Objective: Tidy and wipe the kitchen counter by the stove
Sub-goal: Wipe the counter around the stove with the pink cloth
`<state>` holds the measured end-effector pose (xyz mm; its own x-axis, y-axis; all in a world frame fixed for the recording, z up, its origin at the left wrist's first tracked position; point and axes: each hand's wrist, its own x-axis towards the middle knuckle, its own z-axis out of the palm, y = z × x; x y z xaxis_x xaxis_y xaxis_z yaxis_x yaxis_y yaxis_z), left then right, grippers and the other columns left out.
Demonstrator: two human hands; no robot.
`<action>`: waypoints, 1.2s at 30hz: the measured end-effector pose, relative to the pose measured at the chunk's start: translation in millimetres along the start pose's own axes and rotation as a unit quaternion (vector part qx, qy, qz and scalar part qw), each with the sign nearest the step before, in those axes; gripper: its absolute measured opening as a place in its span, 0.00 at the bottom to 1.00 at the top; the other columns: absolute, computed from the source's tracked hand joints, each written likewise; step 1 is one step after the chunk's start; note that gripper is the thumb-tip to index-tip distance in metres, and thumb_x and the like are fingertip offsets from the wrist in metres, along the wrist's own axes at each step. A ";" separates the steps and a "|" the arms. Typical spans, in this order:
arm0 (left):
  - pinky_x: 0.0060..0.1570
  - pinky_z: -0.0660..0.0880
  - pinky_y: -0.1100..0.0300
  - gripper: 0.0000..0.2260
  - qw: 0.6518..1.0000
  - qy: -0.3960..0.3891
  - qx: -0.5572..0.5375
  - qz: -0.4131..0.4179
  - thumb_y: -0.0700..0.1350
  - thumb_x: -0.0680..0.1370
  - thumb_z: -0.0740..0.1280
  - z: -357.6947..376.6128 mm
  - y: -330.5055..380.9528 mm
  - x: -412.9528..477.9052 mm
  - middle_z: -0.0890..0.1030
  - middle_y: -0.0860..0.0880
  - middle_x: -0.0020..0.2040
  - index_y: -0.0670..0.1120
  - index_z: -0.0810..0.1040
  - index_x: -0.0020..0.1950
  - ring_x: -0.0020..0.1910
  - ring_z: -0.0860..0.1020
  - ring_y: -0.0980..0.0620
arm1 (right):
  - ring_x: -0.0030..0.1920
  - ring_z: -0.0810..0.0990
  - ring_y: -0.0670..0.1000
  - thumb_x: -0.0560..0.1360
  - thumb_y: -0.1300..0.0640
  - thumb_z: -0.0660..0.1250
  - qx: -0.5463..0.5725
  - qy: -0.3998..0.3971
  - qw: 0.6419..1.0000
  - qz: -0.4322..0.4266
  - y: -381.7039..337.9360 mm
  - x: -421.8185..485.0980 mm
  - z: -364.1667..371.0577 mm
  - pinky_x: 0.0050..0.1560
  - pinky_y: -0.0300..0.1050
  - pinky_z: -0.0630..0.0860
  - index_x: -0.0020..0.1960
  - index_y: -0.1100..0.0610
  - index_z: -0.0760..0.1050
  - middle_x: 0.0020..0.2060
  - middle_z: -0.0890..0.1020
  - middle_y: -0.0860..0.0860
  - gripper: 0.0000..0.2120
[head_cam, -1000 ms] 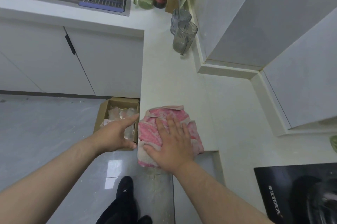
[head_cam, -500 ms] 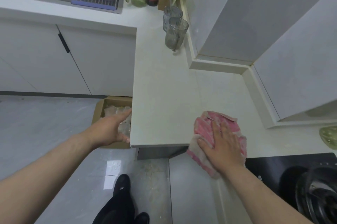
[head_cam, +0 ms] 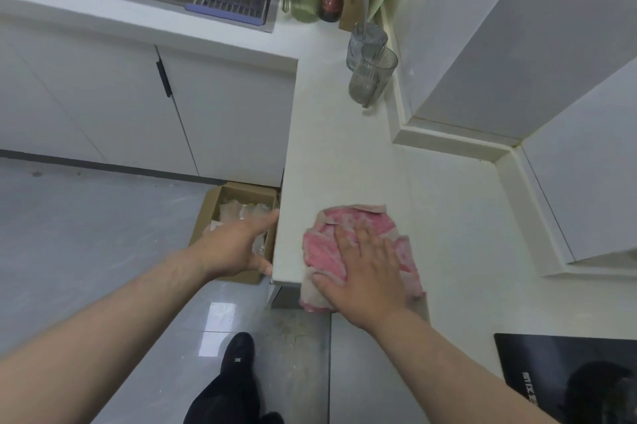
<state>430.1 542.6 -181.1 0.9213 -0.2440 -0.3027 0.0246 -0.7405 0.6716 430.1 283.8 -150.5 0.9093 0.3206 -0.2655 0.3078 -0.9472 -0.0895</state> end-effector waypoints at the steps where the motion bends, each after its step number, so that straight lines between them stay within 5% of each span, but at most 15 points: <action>1: 0.67 0.70 0.48 0.49 1.000 0.001 -0.005 0.005 0.52 0.67 0.79 1.1 -0.7 0.3 0.70 0.61 0.72 0.70 0.49 0.75 0.69 0.71 0.53 | 0.79 0.37 0.52 0.70 0.23 0.43 0.005 0.001 1.000 -0.001 -10.6 7.2 -0.1 0.75 0.53 0.34 0.79 0.44 0.40 0.80 0.43 0.51 0.45; 14: 0.71 0.66 0.52 0.47 0.997 0.008 -0.069 0.020 0.57 0.65 0.79 2.4 -18.4 16.1 0.65 0.69 0.72 0.69 0.54 0.75 0.73 0.64 0.62 | 0.79 0.46 0.52 0.72 0.24 0.44 0.017 0.050 0.999 0.002 -39.9 114.4 -15.9 0.78 0.55 0.42 0.80 0.43 0.46 0.80 0.52 0.52 0.42; 22: 0.62 0.72 0.56 0.50 0.999 0.022 -0.041 0.000 0.53 0.66 0.80 -25.3 -25.2 65.1 0.68 0.65 0.71 0.70 0.50 0.75 0.67 0.71 0.57 | 0.79 0.49 0.54 0.71 0.24 0.43 0.010 0.067 0.997 0.025 -38.6 187.2 -29.7 0.77 0.57 0.46 0.79 0.43 0.47 0.79 0.54 0.52 0.42; 28: 0.65 0.70 0.55 0.47 1.000 0.005 -0.013 0.006 0.55 0.63 0.80 -47.8 -32.2 107.6 0.72 0.61 0.71 0.62 0.58 0.77 0.69 0.70 0.55 | 0.79 0.49 0.54 0.71 0.24 0.43 0.008 0.069 0.997 0.038 -38.5 235.1 -45.5 0.78 0.57 0.45 0.80 0.43 0.48 0.79 0.54 0.53 0.42; 36: 0.61 0.67 0.63 0.54 1.000 -0.005 -0.014 -0.017 0.58 0.62 0.80 -49.6 -45.3 127.2 0.64 0.63 0.75 0.65 0.48 0.78 0.71 0.65 0.57 | 0.79 0.52 0.56 0.72 0.25 0.45 0.011 0.077 0.996 0.040 -39.9 289.6 -61.9 0.78 0.57 0.47 0.79 0.43 0.50 0.79 0.54 0.53 0.41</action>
<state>565.5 576.2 -216.5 0.9155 -0.2262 -0.3327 0.0666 -0.7303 0.6799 698.4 414.5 -164.4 0.9635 0.2383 -0.1221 0.2274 -0.9690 -0.0963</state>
